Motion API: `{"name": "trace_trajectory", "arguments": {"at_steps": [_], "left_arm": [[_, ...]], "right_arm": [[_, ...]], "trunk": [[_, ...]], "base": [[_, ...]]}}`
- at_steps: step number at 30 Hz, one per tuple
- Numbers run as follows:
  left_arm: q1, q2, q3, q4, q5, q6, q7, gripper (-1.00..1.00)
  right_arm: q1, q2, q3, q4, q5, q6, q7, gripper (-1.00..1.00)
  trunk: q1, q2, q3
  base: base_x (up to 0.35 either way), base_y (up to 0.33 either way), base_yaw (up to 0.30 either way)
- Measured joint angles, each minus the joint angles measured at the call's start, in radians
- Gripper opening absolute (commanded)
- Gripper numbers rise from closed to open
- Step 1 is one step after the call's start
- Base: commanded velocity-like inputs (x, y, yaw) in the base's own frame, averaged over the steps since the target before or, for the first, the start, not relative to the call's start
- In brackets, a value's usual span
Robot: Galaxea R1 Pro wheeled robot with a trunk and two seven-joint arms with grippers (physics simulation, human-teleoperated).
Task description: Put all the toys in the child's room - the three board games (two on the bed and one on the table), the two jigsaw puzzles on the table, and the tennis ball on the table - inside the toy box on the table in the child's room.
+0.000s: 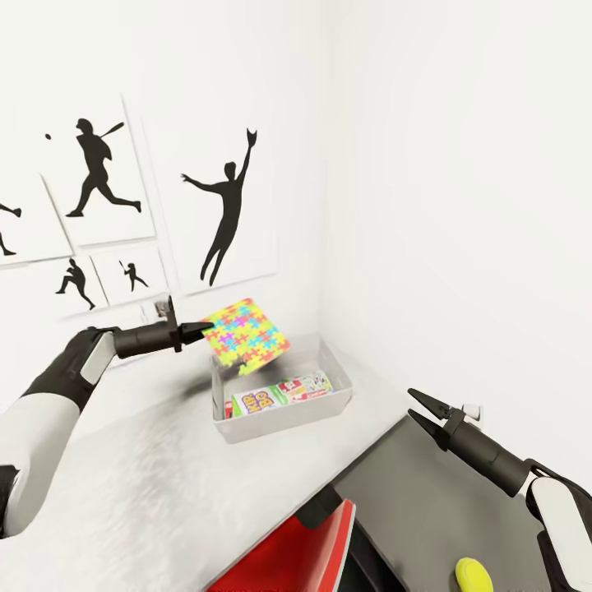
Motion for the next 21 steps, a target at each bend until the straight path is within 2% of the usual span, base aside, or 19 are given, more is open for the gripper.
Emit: {"name": "trace_trajectory", "arguments": {"at_steps": [4, 8, 14, 17, 19, 21], "left_arm": [[-0.024, -0.03, 0.012, 0.002, 0.003, 0.001, 0.062, -1.0], [-0.035, -0.066, 0.04, 0.002, 0.002, 0.0, 0.152, -1.0], [-0.043, -0.092, 0.064, 0.002, 0.007, -0.002, 0.283, -1.0], [-0.045, -0.113, 0.096, 0.004, 0.007, -0.005, 0.331, -1.0], [-0.047, -0.129, 0.138, 0.013, 0.005, -0.01, 0.387, -1.0], [-0.047, -0.141, 0.164, 0.023, 0.004, -0.018, 0.437, -1.0]], "right_arm": [[0.0, 0.0, 0.0, 0.0, 0.0, 0.0, 0.0, 1.0], [0.0, 0.001, 0.0, 0.0, 0.0, 0.0, 0.0, 1.0], [0.0, 0.001, 0.0, -0.001, 0.0, 0.0, -0.001, 1.0], [0.0, 0.001, 0.0, -0.002, 0.0, 0.0, -0.001, 1.0], [0.0, 0.001, 0.0, -0.002, 0.0, 0.0, 0.0, 1.0], [0.0, 0.001, 0.0, -0.002, 0.0, 0.0, 0.0, 1.0]], "trunk": [[0.0, 0.0, -0.007], [0.0, 0.0, -0.013], [0.0, 0.0, -0.023], [0.0, 0.0, -0.028], [0.0, 0.0, -0.031], [0.0, 0.0, -0.035]], "base": [[0.0, 0.0, 0.0], [0.0, 0.0, 0.0], [0.0, 0.0, 0.0], [0.0, 0.0, 0.0], [0.0, 0.0, 0.0], [0.0, 0.0, 0.0]]}}
